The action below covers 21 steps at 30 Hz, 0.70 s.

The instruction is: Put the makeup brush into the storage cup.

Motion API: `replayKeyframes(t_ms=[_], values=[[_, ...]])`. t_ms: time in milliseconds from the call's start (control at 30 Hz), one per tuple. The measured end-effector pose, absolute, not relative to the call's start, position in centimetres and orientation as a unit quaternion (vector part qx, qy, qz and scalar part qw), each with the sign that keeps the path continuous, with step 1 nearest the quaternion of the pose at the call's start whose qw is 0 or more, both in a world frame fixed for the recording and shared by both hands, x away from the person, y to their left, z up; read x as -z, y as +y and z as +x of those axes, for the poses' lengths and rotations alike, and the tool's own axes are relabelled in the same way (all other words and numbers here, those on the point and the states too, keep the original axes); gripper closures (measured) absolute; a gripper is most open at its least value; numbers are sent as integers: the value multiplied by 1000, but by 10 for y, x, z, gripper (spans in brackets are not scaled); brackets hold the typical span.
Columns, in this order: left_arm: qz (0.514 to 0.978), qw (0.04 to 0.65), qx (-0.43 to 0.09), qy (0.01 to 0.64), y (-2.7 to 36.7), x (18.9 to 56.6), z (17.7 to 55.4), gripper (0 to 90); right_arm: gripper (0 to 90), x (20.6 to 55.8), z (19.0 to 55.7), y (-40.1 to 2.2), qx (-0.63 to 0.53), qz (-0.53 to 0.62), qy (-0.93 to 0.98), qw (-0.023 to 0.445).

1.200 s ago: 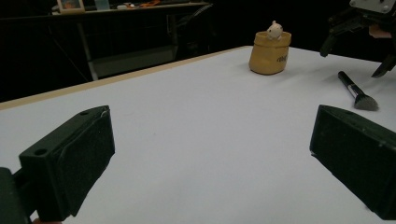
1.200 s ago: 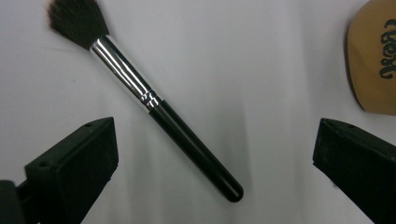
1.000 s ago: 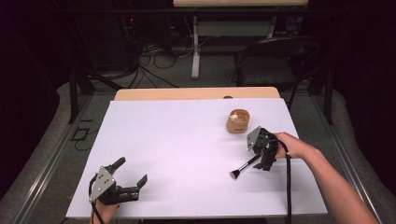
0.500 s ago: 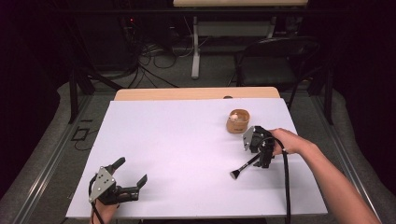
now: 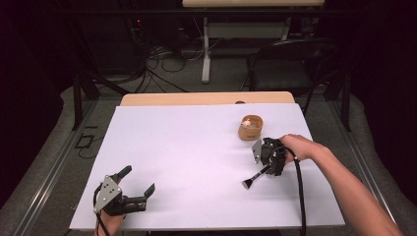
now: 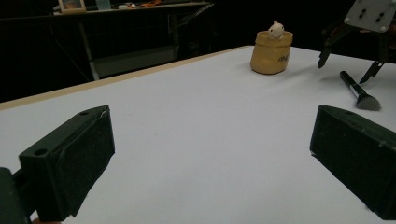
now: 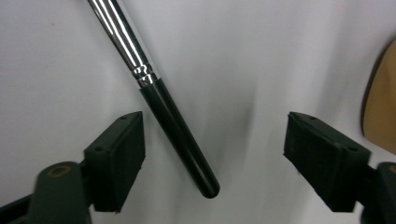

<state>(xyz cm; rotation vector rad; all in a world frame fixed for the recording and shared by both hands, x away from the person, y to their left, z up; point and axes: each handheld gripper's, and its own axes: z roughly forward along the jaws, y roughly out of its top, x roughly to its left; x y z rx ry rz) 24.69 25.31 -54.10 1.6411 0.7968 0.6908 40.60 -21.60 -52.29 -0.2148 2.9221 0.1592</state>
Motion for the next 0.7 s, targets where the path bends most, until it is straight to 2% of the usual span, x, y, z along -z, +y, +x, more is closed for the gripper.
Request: replayKeyframes(t_ms=[133, 167, 233, 267, 333, 367, 400, 467, 700], values=[[696, 561, -292, 340, 253, 541, 247, 0, 390, 522, 406, -215, -45, -84, 990, 103], [697, 561, -292, 339, 253, 541, 247, 0, 462, 522, 407, -215, -32, -95, 991, 92], [698, 560, -292, 337, 252, 541, 247, 0, 478, 522, 406, -215, -25, -94, 991, 86], [698, 560, -292, 337, 252, 541, 247, 0, 539, 523, 407, -216, -21, -100, 992, 80], [698, 560, -292, 338, 252, 541, 247, 0, 563, 524, 407, -215, -16, -103, 992, 75], [697, 560, -292, 339, 253, 541, 247, 0, 621, 524, 408, -215, -9, -108, 992, 67], [697, 560, -292, 339, 253, 541, 247, 0, 621, 524, 408, -215, -9, -108, 992, 67], [697, 560, -292, 339, 253, 541, 247, 0, 699, 526, 408, -215, -2, -111, 992, 55], [699, 559, -292, 337, 252, 541, 247, 0, 784, 525, 409, -215, 5, -115, 993, 39]])
